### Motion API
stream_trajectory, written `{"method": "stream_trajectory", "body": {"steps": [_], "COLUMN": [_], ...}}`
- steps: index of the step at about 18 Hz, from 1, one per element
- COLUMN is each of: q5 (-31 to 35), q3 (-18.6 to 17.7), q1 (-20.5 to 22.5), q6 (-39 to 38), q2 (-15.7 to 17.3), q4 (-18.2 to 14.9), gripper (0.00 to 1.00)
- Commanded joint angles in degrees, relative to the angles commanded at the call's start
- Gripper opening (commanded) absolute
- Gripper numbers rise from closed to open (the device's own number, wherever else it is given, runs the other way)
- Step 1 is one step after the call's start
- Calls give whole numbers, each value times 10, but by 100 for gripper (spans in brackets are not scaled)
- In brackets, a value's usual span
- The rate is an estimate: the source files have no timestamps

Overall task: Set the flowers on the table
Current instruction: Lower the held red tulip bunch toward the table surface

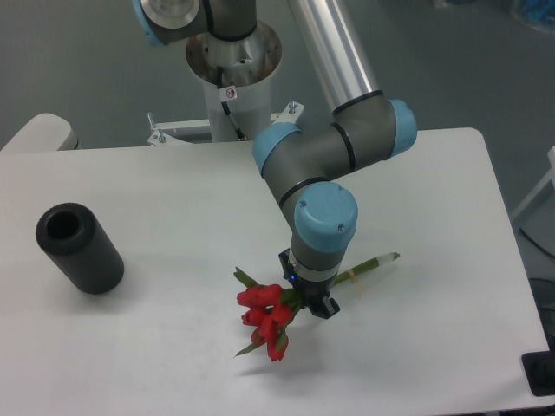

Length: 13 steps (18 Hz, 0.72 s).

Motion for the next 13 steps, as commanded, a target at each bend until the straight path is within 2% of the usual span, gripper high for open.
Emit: {"method": "stream_trajectory", "body": {"steps": [10,13], "q5": [1,0], "q3": [-13,-48], "q1": [-4,-4], "q6": [-1,1], "q2": [11,27], "q4": [-2,1], "gripper": [10,11]}}
